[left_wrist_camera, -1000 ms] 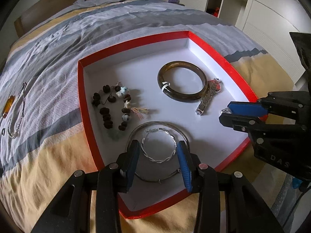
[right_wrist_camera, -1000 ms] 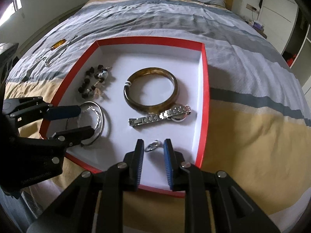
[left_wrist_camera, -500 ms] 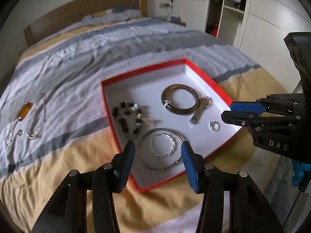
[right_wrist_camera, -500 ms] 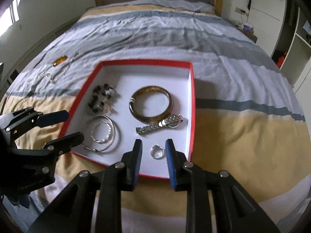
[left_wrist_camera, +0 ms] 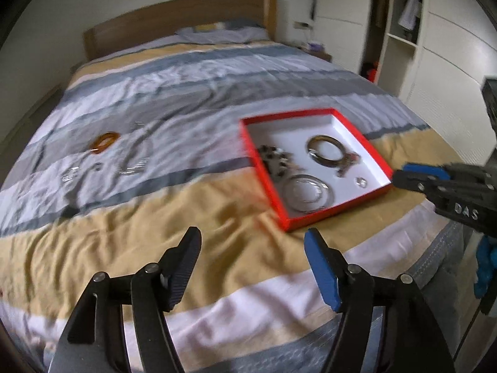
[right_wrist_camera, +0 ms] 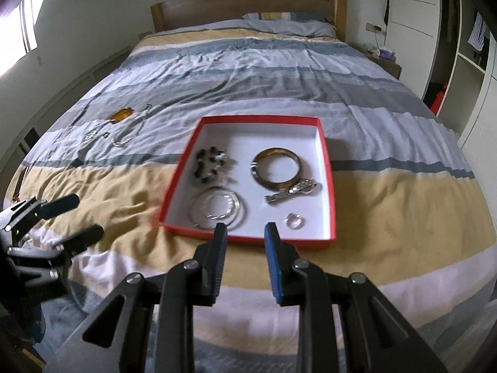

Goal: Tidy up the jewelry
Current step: 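Withdraw both tools from the box back toward the remaining jewelry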

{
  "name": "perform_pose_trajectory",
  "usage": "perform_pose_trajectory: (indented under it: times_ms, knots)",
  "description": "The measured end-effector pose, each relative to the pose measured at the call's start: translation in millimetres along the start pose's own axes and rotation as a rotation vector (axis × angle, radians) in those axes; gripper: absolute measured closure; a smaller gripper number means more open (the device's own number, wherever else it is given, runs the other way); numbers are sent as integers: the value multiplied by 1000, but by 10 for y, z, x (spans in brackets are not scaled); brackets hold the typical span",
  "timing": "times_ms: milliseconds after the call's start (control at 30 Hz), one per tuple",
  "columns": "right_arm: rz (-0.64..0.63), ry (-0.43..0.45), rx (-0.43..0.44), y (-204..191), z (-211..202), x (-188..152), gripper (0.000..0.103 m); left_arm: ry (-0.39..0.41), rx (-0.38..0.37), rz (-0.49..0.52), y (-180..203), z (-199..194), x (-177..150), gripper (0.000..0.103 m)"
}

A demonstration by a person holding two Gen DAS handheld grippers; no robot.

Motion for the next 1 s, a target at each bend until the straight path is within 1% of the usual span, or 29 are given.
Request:
perform_pose_trajectory:
  times_ms: [67,167,233,300,467,667,800,1000]
  knots:
    - [-3,11,3,-108,-96,-39,79,20,34,-25,-125,-144,-20,30]
    - [-19,23,2,-291,-229,-86,79,62,71,-62,-309,-393,-67,28]
    - [-23,28,7,-393,-294,-116,76,80,98,-72,-399,-509,-116,26]
    - [-30,34,7,-493,-351,-147,72,85,127,-74,-463,-596,-171,26]
    - [-39,45,18,-764,-507,-239,72,105,181,-103,-650,-854,-362,25]
    - [-49,71,29,-1020,-699,-306,71,139,194,-144,-787,-1096,-481,24]
    - [-51,92,31,-1117,-790,-297,71,169,200,-162,-854,-1232,-503,23]
    - [-38,112,41,-1196,-842,-277,71,198,227,-179,-947,-1357,-554,23]
Point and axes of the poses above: each gripper's, at about its wrist camera, not at the fingertips, and z roughly the way its jaws point, y to its right, x to its top, the point moved 6 cm from there along z, roughly the way its jaws point, and after that the axes turned 4 degrees about -x, right-handed, at the moved point
